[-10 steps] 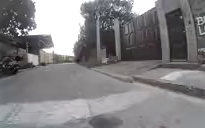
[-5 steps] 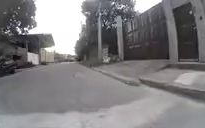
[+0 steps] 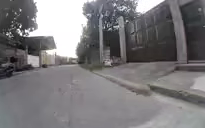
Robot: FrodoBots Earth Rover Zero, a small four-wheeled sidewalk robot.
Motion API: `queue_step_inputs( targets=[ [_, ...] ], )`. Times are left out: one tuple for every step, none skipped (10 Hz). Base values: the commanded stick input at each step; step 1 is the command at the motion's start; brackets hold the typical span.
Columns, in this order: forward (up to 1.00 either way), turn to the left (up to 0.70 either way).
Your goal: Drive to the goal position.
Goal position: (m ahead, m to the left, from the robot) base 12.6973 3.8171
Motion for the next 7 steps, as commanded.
queue_step_inputs(
  targets=[
    [1.00,0.01],
    [1.00,0.01],
    [1.00,0.01],
    [1.00,0.01],
    [1.00,0.01],
    [1.00,0.01],
    [1.00,0.01]
  ],
)
